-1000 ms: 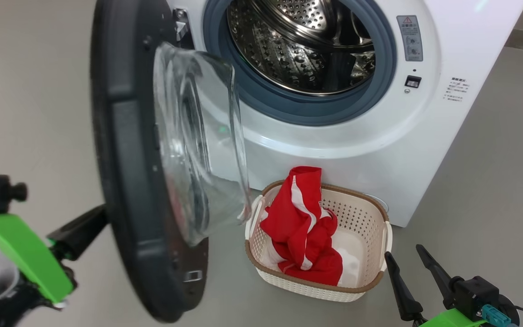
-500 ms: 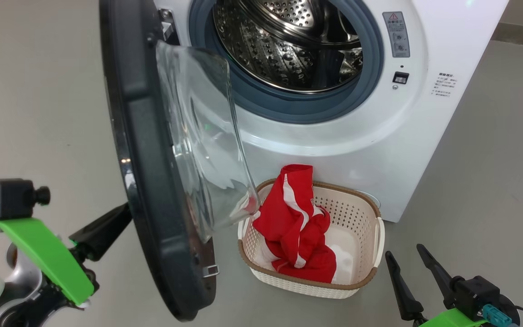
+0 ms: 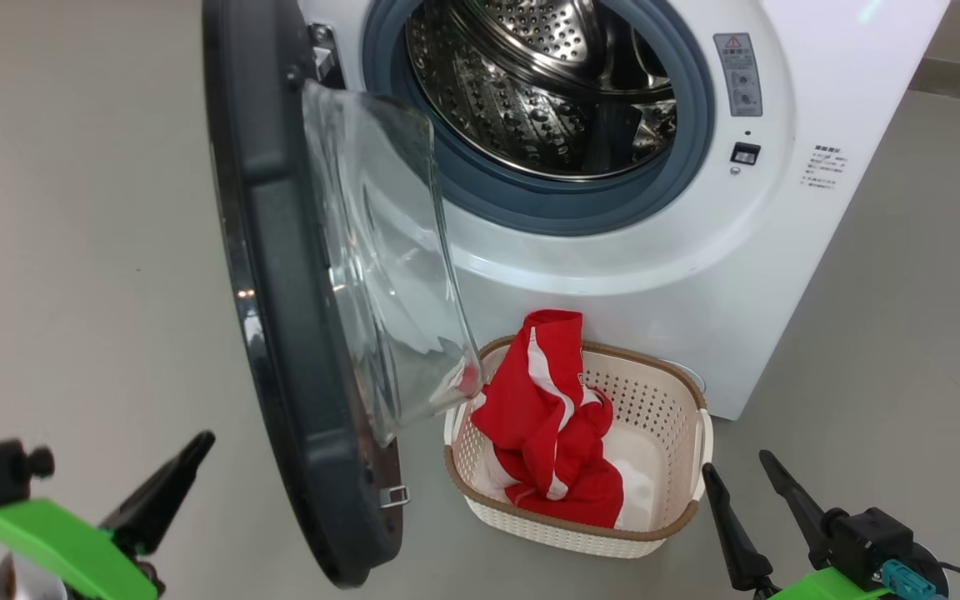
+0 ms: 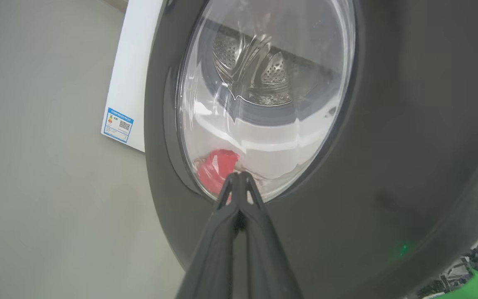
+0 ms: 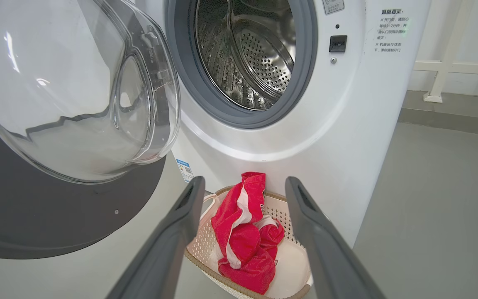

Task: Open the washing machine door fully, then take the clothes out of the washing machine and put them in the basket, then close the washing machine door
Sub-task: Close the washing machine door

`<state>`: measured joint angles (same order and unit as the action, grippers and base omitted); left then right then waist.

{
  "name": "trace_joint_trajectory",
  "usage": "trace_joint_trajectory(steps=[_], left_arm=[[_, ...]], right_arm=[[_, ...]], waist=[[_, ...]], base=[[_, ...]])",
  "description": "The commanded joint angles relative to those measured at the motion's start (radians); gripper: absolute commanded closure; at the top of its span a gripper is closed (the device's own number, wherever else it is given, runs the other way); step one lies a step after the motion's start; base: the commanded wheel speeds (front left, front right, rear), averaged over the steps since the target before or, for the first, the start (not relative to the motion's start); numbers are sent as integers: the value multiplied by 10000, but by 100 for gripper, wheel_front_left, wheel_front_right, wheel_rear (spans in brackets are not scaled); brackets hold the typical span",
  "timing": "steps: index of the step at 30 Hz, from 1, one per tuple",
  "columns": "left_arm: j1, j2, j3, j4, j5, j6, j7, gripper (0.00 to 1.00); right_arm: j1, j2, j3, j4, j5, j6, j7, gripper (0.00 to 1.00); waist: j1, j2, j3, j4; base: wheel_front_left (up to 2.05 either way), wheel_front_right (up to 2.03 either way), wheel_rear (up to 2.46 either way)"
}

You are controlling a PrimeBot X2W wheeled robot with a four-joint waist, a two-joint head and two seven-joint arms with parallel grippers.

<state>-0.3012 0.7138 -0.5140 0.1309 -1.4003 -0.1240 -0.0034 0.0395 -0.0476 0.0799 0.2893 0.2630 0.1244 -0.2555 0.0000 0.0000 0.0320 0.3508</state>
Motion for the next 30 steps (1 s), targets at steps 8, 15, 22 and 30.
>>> trace_joint_trajectory(steps=[8, 15, 22, 30], left_arm=[[514, -140, 92, 1381, 100, -67, -1397, 76], [762, -605, 29, 2241, 218, -67, -2256, 0], [939, -1151, 118, 2617, 291, -67, -2543, 0], [1376, -2224, 1702, 3331, 1904, -67, -2581, 0]], right_arm=[[-71, -26, 305, -169, 30, 63, -63, 0], [-71, -26, 302, -143, -34, 63, -63, 0], [-62, -26, 282, -101, -97, 63, -63, 0], [-76, -41, 272, -66, -119, 63, -63, 0]], waist=[[0, 0, -95, 115], [0, 0, -106, 105], [0, 0, -61, 121], [0, 0, -45, 47]], base=[[0, 0, 0], [0, 0, 0], [0, 0, 0], [0, 0, 0]])
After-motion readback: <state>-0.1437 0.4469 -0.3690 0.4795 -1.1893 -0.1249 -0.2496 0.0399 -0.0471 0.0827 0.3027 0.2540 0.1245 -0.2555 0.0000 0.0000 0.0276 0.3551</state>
